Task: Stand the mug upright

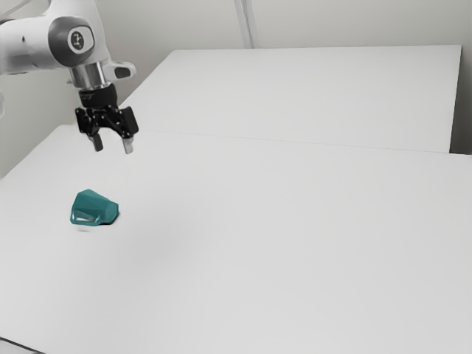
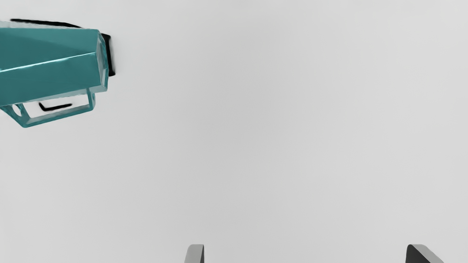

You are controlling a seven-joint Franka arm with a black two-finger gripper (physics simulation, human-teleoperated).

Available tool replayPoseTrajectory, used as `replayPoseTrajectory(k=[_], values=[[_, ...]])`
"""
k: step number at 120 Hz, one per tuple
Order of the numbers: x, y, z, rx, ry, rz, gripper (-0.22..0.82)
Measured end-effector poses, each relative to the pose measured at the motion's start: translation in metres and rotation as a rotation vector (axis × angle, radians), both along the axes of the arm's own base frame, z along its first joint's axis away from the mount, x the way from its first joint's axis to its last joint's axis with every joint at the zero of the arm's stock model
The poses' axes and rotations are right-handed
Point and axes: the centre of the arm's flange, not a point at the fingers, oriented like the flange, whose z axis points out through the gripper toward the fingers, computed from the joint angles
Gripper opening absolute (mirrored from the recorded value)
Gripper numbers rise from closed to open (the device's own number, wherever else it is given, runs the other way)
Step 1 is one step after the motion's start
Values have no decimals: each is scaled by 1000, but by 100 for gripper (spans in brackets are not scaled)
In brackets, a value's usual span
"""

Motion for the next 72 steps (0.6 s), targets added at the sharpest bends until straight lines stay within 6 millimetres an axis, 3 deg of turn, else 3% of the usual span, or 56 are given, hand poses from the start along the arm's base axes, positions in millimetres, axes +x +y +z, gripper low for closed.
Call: replayPoseTrajectory(k=[17, 25, 32, 35, 44, 51, 61, 72], values=[[11, -2, 9, 17, -141, -51, 60], [-7, 10, 6, 1, -181, -36, 60], [-33, 23, -9, -54, -209, 8, 60], [-44, 39, -16, -79, -224, 54, 60], [-93, 131, -26, -115, -288, 280, 60], [-125, 181, -32, -152, -345, 416, 60], [-144, 232, -56, -230, -416, 535, 60], [-145, 268, -101, -349, -475, 584, 60]])
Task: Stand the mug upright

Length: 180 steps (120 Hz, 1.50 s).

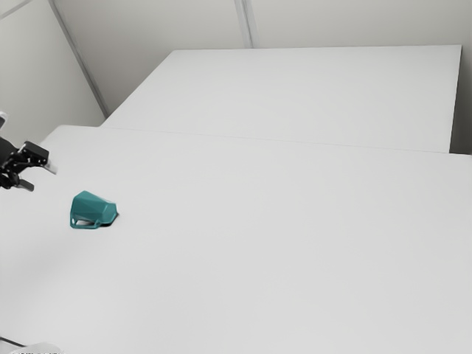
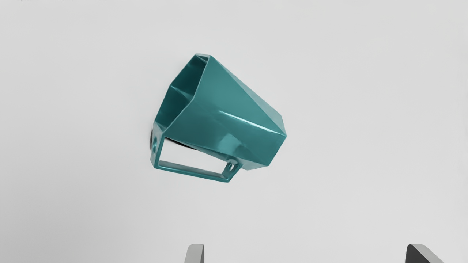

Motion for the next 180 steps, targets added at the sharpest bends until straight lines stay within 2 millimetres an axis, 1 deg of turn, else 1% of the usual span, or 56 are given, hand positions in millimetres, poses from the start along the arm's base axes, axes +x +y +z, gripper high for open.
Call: replayPoseTrajectory(k=[6, 9, 13, 18, 24, 29, 34, 41, 48, 53, 61, 75, 88, 101, 116, 132, 143, 163, 180], values=[[4, 21, -26, -55, -66, -2, 60], [7, 33, -33, -70, -102, -8, 60], [10, 53, -43, -88, -154, -19, 60], [8, 76, -53, -104, -217, -34, 60], [2, 93, -69, -126, -281, -67, 60], [-2, 102, -87, -143, -325, -101, 60], [-2, 108, -99, -146, -368, -146, 60], [5, 110, -110, -137, -427, -222, 60], [5, 114, -117, -115, -477, -287, 60], [5, 114, -120, -96, -507, -334, 60], [5, 114, -130, -73, -544, -397, 60], [3, 109, -142, -26, -589, -491, 60], [3, 106, -147, 20, -624, -563, 60], [1, 102, -158, 50, -646, -617, 60], [6, 94, -168, 80, -672, -677, 59], [12, 87, -174, 110, -693, -733, 59], [10, 83, -187, 117, -679, -757, 58], [19, 69, -193, 133, -698, -806, 58], [26, 61, -192, 151, -716, -838, 57]])
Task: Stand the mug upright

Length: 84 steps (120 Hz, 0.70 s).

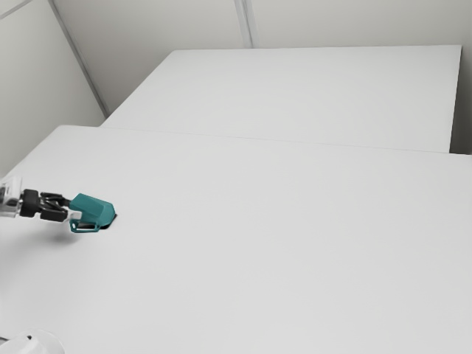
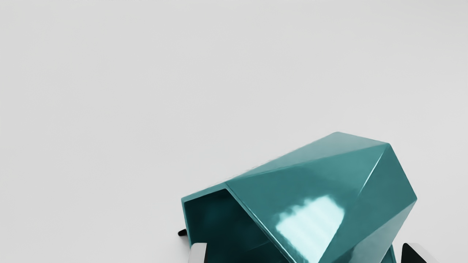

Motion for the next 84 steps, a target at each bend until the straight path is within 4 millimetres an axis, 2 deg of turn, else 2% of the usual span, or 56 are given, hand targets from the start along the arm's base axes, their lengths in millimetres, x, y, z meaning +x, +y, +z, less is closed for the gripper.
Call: replayPoseTrajectory(k=[36, 63, 84], values=[[4, -19, -9, 2, -21, -27, 48], [9, -21, 1, 37, -44, -39, 24], [13, -18, 23, 85, -70, -48, 6]])
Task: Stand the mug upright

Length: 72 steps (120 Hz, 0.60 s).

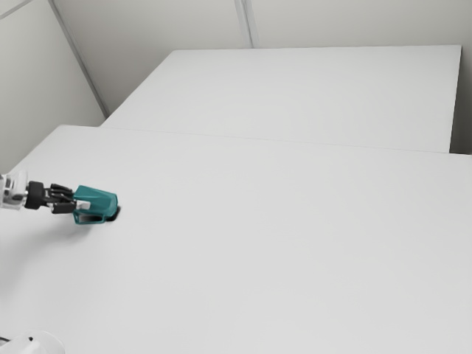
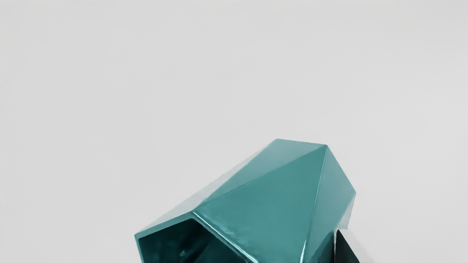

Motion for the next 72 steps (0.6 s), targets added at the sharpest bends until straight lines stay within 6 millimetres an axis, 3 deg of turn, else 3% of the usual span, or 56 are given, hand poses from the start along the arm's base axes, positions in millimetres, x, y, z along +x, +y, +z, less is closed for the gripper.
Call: replayPoseTrajectory(k=[23, 51, 72], values=[[2, 0, 12, 28, -14, -8, -9], [8, -3, 30, 62, -27, -13, -15], [23, -26, 67, 127, -39, -38, -17]])
